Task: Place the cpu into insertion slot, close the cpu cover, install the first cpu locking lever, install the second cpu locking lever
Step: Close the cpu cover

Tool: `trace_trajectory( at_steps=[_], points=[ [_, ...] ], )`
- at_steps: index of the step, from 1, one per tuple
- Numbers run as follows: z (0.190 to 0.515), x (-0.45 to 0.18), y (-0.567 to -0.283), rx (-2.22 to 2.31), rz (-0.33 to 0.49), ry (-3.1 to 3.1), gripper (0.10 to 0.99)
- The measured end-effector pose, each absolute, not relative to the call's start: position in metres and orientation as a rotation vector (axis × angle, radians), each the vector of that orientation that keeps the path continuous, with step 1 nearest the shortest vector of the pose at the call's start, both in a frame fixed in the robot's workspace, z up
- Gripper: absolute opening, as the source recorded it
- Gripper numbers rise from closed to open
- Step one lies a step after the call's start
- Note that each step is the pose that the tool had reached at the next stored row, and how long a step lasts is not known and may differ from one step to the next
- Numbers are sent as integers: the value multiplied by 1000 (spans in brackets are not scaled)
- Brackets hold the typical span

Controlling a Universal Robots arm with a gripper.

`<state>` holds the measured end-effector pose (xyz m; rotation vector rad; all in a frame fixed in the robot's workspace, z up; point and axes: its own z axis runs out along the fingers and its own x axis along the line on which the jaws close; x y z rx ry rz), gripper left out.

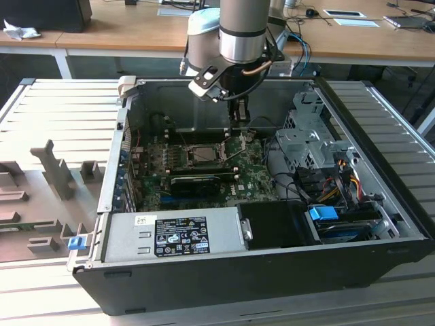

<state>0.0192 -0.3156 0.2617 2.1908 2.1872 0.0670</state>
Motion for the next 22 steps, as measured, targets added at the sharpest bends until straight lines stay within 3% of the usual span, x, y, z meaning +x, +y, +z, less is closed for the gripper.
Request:
trace_trajectory(
  at_steps=[22],
  points=[
    [249,61,-316,2189,63,2193,106]
  ],
)
